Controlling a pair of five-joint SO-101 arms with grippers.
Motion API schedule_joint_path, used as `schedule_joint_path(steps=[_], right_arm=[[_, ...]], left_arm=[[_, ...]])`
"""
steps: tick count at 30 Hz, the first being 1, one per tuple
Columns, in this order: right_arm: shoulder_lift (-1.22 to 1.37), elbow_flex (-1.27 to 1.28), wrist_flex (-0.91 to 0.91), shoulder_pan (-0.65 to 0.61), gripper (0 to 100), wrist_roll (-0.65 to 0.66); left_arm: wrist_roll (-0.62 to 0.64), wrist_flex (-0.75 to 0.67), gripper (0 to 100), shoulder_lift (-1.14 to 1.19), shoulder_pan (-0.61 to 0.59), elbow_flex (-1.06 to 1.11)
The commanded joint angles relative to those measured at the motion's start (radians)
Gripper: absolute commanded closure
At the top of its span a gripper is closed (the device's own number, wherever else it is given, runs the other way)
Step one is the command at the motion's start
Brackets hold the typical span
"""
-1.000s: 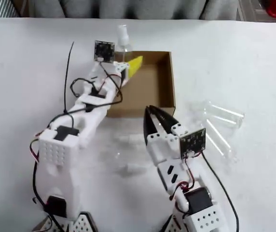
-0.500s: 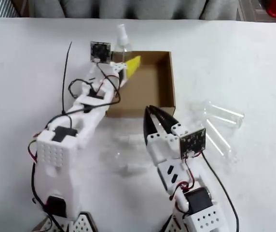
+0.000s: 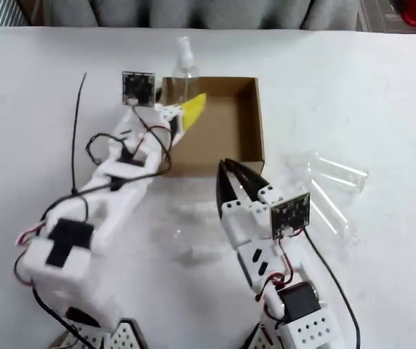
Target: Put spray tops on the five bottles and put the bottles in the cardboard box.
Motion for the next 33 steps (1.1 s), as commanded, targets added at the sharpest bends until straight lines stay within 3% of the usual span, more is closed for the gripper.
schedule_joint_path(steps=[1, 8, 16, 21, 24, 33], right_arm=[[-0.002, 0.0, 0.002, 0.008, 98.2, -0.003], [-0.005, 0.002, 0.002, 0.016, 98.2, -0.003], [-0.008, 0.02, -0.001, 0.013, 98.2, -0.003], [-0.008, 0.02, -0.001, 0.013, 98.2, -0.003], [-0.008, 0.02, 0.001, 0.013, 98.2, -0.003], [-0.008, 0.023, 0.002, 0.013, 98.2, -0.003]], left_arm=[[0.006, -0.014, 66, -0.205, -0.002, 0.13], [0.006, 0.127, 66, -0.591, -0.004, 0.443], [0.006, 0.595, 66, -1.032, -0.059, 0.566], [0.006, 0.937, 66, -1.225, -0.127, 0.568], [0.009, 1.074, 66, -1.299, -0.136, 0.568], [0.006, 1.135, 66, -1.405, -0.134, 0.744]])
